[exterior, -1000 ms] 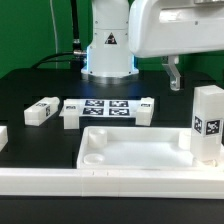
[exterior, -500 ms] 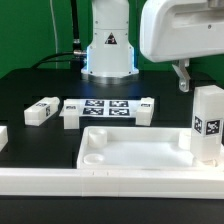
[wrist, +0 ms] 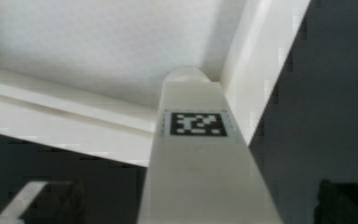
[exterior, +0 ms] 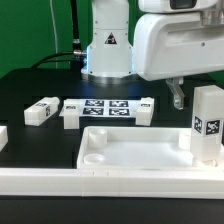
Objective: Assemble desk
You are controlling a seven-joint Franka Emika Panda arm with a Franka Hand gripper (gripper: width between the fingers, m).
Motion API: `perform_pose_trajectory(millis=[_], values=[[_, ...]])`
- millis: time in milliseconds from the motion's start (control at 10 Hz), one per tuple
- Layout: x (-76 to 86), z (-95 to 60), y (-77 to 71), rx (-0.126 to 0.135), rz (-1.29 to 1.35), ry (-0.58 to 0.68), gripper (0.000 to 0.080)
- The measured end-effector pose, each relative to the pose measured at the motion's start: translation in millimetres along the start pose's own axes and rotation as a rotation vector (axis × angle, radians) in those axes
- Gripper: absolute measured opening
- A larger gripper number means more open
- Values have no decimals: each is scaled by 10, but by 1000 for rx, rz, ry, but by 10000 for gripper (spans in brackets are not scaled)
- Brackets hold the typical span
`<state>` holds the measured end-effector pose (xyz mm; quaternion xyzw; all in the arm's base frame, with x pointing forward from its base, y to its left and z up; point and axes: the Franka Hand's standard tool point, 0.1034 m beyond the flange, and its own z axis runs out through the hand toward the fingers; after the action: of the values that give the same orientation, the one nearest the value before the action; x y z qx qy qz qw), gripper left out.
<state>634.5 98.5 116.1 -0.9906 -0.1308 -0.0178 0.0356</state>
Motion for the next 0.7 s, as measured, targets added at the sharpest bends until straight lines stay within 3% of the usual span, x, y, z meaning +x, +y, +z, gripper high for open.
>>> perform_pose_trajectory(millis=[300,400,500,600,700], values=[[2,10,-3,0,0,2,618],[2,11,-3,0,0,2,438],[2,11,-3,0,0,2,438],[2,11,-3,0,0,2,287],[2,11,-4,0,4,2,288]])
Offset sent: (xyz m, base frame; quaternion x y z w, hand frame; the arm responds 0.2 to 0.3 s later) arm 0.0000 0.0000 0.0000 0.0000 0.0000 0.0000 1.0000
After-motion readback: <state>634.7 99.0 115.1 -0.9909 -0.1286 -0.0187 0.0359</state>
